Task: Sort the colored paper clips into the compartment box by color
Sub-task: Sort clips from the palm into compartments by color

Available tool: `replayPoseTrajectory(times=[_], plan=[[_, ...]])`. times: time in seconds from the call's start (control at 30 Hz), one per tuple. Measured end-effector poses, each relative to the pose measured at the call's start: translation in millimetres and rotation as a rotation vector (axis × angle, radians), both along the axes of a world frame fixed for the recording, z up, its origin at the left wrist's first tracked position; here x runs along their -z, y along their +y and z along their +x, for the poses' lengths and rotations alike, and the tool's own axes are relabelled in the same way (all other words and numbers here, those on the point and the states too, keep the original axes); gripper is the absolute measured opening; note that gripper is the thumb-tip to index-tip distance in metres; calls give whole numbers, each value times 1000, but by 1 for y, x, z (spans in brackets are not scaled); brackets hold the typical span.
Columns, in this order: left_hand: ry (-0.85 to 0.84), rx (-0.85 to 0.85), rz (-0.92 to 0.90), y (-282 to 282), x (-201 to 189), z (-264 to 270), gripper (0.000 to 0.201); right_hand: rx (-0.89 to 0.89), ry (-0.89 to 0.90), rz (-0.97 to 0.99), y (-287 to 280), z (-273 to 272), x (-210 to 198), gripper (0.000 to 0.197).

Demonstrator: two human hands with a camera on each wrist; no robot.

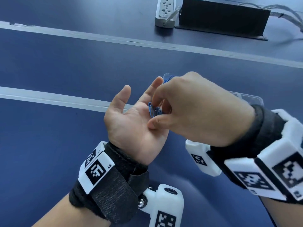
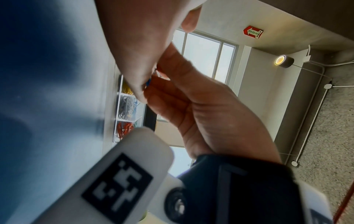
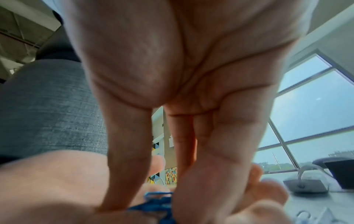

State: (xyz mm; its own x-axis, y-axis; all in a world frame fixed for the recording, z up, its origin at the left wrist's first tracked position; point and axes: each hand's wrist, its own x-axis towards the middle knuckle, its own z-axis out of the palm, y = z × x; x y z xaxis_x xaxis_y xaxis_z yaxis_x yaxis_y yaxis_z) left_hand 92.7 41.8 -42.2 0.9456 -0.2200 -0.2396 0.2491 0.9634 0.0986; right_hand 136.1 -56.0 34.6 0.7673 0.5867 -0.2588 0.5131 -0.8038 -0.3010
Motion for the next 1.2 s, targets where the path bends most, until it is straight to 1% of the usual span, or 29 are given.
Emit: replayPoseTrajectory(times=[0.1, 0.17, 0.27, 0.43, 0.57, 0.63, 0.67, 0.7, 0.77, 0.83, 0.9, 1.03, 1.1, 1.2], plan=[[74, -51, 97, -4, 1, 1, 49, 16, 18, 17, 1, 0, 2, 21], [76, -61, 142, -6, 1, 2, 49, 40, 16, 46, -1, 1, 2, 14], [71, -71, 172, -6, 2, 2, 51, 78, 47, 106, -4, 2, -1, 16], [55, -62, 171, -7, 6, 2, 55, 76, 63, 167, -6, 3, -4, 21], [70, -66, 105, -6, 9, 2, 57, 53, 83, 189, -4, 2, -5, 17], [39, -22, 49, -4, 10, 3, 56, 27, 81, 158, -1, 1, -4, 20], [48, -1, 58, -3, 8, 3, 57, 8, 66, 134, 0, 0, -3, 22], [82, 2, 114, -3, 7, 3, 57, -11, 45, 115, 1, -1, -1, 23], [137, -17, 171, -5, 8, 1, 55, -40, 12, 90, 2, -2, 1, 22], [112, -65, 133, -7, 5, 1, 53, -50, 6, 80, 1, -2, 2, 22], [109, -71, 144, -8, 6, 2, 54, -44, 4, 94, 1, -1, 1, 20], [95, -55, 221, -8, 3, 3, 56, -18, -6, 181, -1, -1, 5, 19], [79, -58, 205, -8, 2, 3, 56, -3, 29, 246, -3, 1, 7, 18], [52, -47, 150, -8, 0, 4, 44, 30, 82, 362, -11, 12, 1, 20]])
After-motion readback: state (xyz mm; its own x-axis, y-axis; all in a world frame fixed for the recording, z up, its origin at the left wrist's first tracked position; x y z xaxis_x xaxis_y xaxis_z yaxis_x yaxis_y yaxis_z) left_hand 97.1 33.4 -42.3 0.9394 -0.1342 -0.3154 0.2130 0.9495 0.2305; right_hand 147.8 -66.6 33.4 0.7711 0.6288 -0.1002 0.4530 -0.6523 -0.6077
